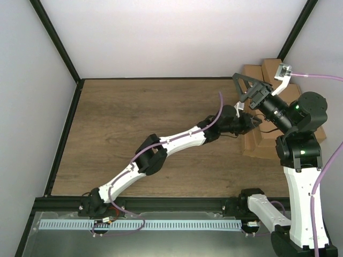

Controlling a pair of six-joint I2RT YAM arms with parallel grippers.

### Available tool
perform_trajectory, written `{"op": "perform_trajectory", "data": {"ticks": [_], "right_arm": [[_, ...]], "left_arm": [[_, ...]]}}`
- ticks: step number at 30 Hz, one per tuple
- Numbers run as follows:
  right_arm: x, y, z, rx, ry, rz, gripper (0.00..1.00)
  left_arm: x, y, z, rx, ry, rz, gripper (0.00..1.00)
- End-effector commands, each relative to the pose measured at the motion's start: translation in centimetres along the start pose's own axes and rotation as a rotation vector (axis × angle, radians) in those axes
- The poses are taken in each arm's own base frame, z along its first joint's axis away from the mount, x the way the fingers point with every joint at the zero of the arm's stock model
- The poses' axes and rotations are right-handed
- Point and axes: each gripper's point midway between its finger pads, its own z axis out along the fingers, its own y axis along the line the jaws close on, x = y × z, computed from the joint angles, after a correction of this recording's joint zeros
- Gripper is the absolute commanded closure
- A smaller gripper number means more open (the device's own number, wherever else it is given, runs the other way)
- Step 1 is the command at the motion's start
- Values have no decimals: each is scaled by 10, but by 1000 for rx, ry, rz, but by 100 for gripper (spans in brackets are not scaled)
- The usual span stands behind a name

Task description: Fold the paper box

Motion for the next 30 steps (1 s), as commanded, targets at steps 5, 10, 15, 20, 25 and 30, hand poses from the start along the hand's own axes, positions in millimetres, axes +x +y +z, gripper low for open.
{"op": "perform_trajectory", "data": {"ticks": [5, 10, 15, 20, 25, 30], "right_arm": [[8, 0, -1, -19, 16, -29, 5], [24, -17, 6, -6, 41, -40, 3], [55, -55, 16, 41, 94, -19, 0], [119, -122, 33, 96, 180, 97, 0], [167, -185, 53, 237, 217, 151, 0], [207, -203, 85, 297, 289, -92, 0]], "left_arm": [[-11, -12, -61, -234, -110, 213, 42], [-38, -11, -152, -453, -258, 362, 6], [-66, -6, -279, -620, -446, 454, 0], [-79, -4, -407, -752, -614, 662, 0], [-65, -2, -498, -880, -798, 918, 0], [-65, 12, -562, -950, -1008, 879, 0]]}}
